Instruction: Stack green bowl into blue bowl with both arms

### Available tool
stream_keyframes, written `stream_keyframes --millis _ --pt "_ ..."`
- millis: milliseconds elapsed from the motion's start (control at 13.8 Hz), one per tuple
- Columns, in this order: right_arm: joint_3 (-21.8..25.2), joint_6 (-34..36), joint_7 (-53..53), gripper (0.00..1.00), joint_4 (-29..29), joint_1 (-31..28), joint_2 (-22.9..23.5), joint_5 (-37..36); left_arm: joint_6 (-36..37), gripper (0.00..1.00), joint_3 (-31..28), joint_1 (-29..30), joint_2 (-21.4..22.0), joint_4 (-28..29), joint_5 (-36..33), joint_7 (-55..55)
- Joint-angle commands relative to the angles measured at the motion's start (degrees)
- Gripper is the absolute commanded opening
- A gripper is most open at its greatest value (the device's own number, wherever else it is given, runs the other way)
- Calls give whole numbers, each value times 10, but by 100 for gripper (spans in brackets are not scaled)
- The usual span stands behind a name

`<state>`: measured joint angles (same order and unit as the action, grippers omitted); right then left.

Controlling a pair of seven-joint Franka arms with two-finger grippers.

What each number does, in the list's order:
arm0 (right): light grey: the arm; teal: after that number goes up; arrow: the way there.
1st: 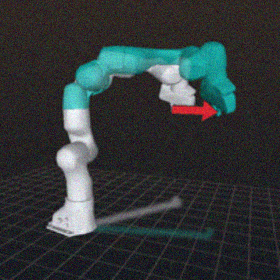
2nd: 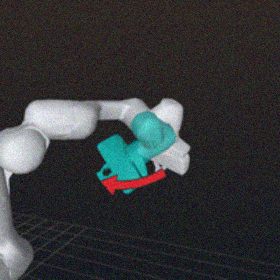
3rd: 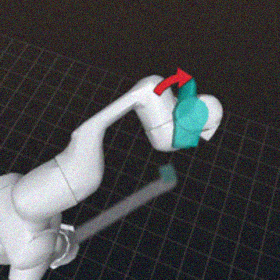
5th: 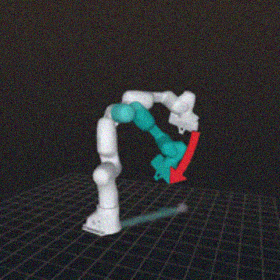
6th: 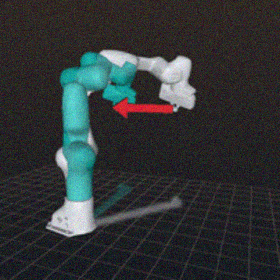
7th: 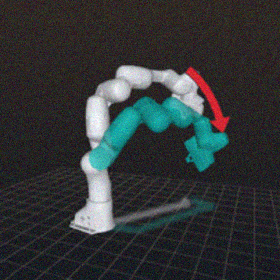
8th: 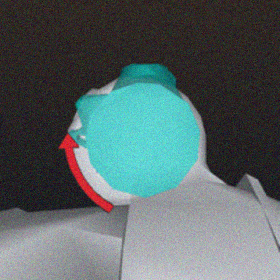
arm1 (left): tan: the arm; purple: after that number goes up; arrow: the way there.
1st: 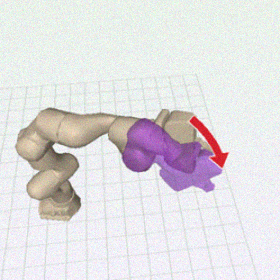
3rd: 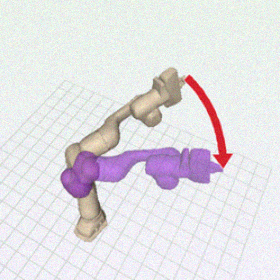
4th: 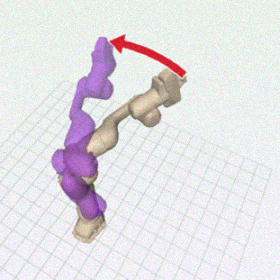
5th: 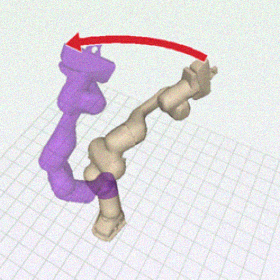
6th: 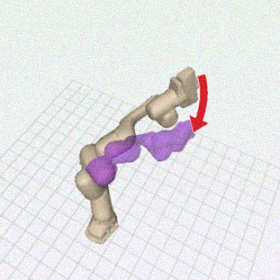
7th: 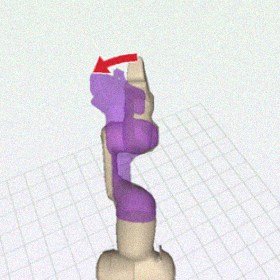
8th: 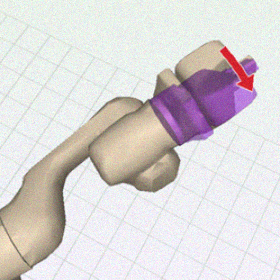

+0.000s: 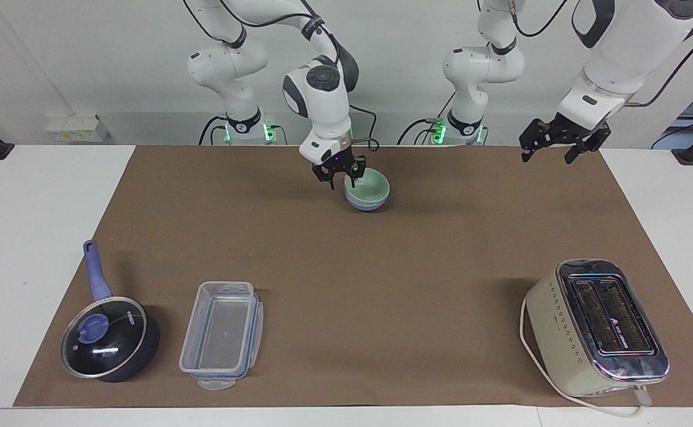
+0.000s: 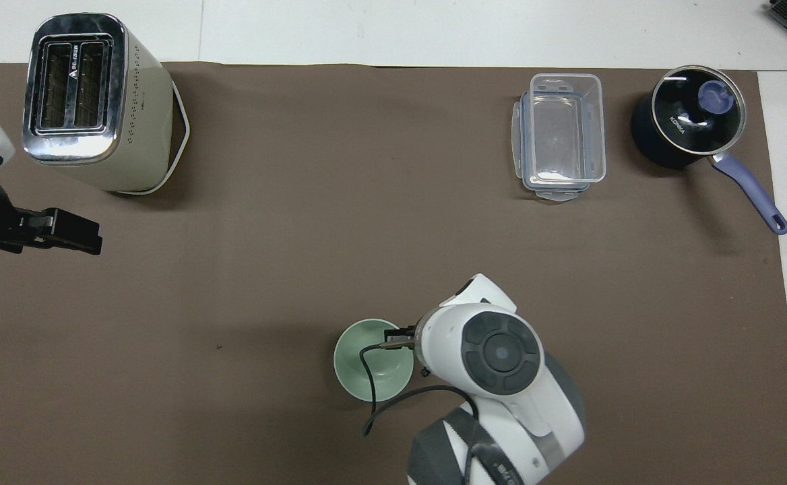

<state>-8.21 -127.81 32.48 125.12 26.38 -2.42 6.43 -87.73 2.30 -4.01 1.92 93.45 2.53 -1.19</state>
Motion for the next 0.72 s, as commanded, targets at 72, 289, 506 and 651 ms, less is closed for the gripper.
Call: stream_keyframes --millis 72,289,506,651 --pt "2 54 -61 100 2 -105 -80 -12 -75 100 4 0 32 91 48 -3" --pt "2 131 -151 100 -65 -217 -92 -15 -155 100 10 -26 51 166 70 0" --pt "2 191 -209 100 -180 -289 -41 -57 -207 100 10 -72 52 214 76 -7" --pt "2 241 -211 100 -260 -301 -11 -91 -255 100 9 -120 51 252 77 -51"
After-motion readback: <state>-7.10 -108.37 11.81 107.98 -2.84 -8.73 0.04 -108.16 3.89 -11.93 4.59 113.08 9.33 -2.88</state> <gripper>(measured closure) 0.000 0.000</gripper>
